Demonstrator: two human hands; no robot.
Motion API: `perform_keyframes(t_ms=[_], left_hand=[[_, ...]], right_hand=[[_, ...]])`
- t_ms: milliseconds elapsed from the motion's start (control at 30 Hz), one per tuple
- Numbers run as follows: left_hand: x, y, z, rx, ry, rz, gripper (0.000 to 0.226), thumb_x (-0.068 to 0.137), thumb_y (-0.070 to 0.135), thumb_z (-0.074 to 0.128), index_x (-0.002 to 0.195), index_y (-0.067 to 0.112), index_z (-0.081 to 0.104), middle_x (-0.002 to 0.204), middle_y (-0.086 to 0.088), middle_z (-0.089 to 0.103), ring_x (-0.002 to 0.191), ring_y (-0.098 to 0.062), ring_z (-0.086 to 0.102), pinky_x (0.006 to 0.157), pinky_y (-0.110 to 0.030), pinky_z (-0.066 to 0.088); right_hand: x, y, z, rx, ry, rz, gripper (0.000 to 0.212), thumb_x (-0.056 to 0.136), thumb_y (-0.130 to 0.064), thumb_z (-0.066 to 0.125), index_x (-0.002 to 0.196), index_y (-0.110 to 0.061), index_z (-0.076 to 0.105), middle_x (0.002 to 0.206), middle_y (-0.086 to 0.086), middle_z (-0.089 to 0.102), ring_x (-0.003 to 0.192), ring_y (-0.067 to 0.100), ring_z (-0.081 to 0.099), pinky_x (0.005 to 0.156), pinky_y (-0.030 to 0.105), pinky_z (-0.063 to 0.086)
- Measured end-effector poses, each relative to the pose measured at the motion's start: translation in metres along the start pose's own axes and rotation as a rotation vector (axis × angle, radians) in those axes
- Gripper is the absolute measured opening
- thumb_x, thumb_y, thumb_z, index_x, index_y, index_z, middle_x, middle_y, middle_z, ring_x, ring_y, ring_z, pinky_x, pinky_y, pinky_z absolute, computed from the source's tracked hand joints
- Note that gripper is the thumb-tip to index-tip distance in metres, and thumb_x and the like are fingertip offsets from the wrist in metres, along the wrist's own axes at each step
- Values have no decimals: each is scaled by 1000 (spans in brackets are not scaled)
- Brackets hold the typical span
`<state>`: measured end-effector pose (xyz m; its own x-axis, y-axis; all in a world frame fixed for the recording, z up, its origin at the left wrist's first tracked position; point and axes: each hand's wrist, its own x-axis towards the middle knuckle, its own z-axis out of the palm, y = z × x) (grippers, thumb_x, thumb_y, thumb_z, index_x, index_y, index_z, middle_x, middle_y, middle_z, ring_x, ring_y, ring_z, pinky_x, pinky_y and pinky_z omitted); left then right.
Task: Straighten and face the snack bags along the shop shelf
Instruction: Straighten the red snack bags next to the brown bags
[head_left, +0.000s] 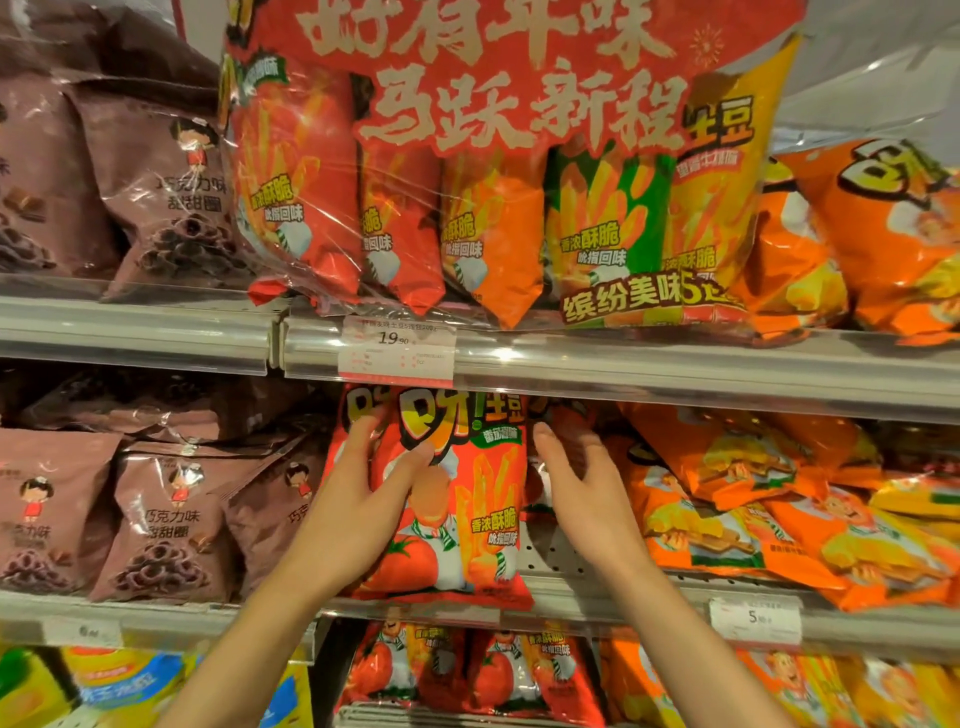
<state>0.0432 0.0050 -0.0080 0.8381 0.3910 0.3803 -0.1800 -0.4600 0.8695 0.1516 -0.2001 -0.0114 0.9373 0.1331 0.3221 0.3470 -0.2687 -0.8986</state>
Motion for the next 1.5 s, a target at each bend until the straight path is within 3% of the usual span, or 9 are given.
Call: perform_keyframes(t_ms=[167, 300, 400, 500, 767, 933, 1133, 1333, 1500], left_hand=[[3, 9, 30, 15, 25, 12, 57, 82, 78, 52, 125, 41, 46, 119, 23, 58, 112, -3, 56, 90, -27, 43], [6, 6, 30, 124, 22, 20, 74, 83, 81, 45, 138, 31, 49, 138, 10, 55, 130, -14, 51, 106, -38, 42], [6, -3, 15, 268, 122, 152, 62, 88, 69, 46, 130, 25, 56, 118, 5, 56, 115, -16, 54, 100, -36, 43], [8, -19, 1, 484, 255, 259, 57, 91, 57, 51, 133, 19, 58, 129, -4, 50, 125, -25, 45, 104, -38, 37], [5, -48, 15, 644, 160, 225, 70, 91, 67, 41, 148, 25, 41, 164, -17, 16, 151, -33, 17, 115, -53, 25], [10, -44, 19, 683, 166, 214, 68, 93, 61, 46, 148, 19, 41, 157, -15, 24, 147, -37, 24, 115, -56, 26], [6, -45, 22, 702, 169, 243, 69, 94, 57, 44, 147, 15, 42, 155, -20, 27, 147, -37, 24, 116, -57, 26], [5, -41, 14, 657, 153, 257, 69, 92, 61, 45, 145, 18, 46, 156, -19, 27, 148, -34, 19, 119, -57, 21], [-6, -37, 2, 522, 155, 357, 57, 91, 44, 61, 140, 16, 53, 152, -9, 37, 143, -25, 32, 114, -37, 29]], right_hand=[[-26, -13, 10, 87, -115, 9, 102, 71, -96, 36, 151, -33, 31, 140, -20, 41, 131, 3, 40, 106, 28, 32], [-17, -10, 17, 114, -78, 44, 86, 81, -68, 66, 148, -24, 36, 139, -7, 57, 126, 11, 54, 108, 36, 44], [-3, -7, 6, 31, 41, -5, 76, 86, -53, 70, 148, -25, 36, 134, -10, 52, 127, 13, 50, 101, 27, 38], [8, -4, -4, -121, 155, -53, 77, 92, -46, 66, 153, -17, 29, 145, 7, 51, 134, 28, 47, 106, 34, 39], [-7, 12, 12, -364, 30, 26, 122, 72, -91, 44, 157, -13, 5, 155, 14, 26, 136, 36, 41, 98, 38, 40], [10, 12, 16, -454, 43, 17, 114, 77, -88, 41, 158, -10, 21, 147, 22, 43, 117, 34, 56, 94, 41, 48], [-8, 24, 21, -469, 29, -72, 111, 77, -94, 19, 159, -19, 8, 154, 16, 30, 140, 33, 37, 110, 41, 36], [-6, 13, 13, -477, 16, -49, 106, 83, -85, 34, 159, -15, 10, 158, 16, 27, 146, 32, 29, 118, 47, 30], [-27, 10, -3, -360, 75, -149, 84, 92, -56, 60, 156, -17, 24, 157, 5, 31, 146, 21, 30, 119, 38, 29]])
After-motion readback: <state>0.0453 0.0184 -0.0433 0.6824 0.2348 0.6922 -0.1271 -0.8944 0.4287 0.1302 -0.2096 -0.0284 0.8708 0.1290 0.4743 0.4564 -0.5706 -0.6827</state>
